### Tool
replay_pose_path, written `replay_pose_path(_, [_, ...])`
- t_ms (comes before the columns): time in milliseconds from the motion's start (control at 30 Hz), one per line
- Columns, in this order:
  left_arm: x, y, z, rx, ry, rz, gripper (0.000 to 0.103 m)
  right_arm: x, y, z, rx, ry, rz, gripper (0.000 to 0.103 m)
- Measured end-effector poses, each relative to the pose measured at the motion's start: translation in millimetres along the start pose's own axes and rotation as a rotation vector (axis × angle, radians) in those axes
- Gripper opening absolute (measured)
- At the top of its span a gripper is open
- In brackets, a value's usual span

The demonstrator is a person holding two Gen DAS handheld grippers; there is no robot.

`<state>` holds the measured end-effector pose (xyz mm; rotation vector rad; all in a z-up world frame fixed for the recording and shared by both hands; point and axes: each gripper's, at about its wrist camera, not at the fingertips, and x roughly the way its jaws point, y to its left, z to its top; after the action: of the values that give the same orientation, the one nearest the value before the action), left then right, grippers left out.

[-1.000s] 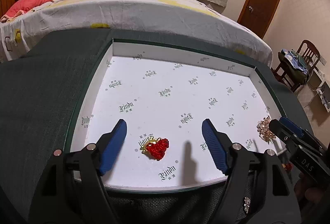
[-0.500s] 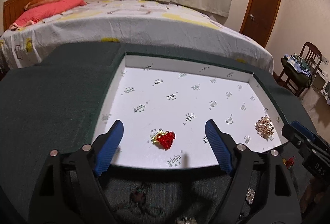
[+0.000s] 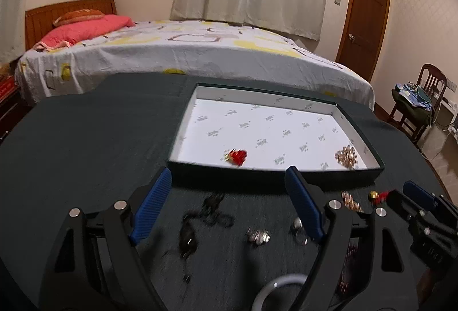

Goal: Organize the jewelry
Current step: 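Withdraw both open tools from the box back over the table, then grasp the dark red bead strand with the right tool while the left tool grasps the white bangle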

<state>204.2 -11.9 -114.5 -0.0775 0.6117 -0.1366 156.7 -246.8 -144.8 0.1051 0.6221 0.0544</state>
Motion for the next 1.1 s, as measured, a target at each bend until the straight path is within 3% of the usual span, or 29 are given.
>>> replay_pose_path(200, [-25, 12, -25, -0.012, 0.007, 0.042, 0.08, -5, 11, -31, -0.009, 0.046, 0.015, 0.052])
replay_pose_path(367, [-43, 22, -46, -0.022, 0.011, 0.071, 0.08, -14, 26, -44, -0.043, 0.035, 0.021, 0.052])
replay_pose_path(433, [-48, 25, -54, -0.022, 0.009, 0.081, 0.08, -15, 29, -46, -0.051, 0.028, 0.016, 0.06])
replay_pose_path(533, [-53, 28, -63, -0.034, 0.012, 0.087, 0.08, -15, 36, -51, -0.06, 0.027, 0.013, 0.063])
replay_pose_path(933, [-56, 35, -78, -0.07, 0.024, 0.083, 0.08, 11, 43, -63, -0.054, 0.169, -0.036, 0.063])
replay_pose_path(1100, [-54, 35, -79, -0.074, 0.028, 0.083, 0.08, 10, 44, -64, -0.068, 0.173, -0.037, 0.063])
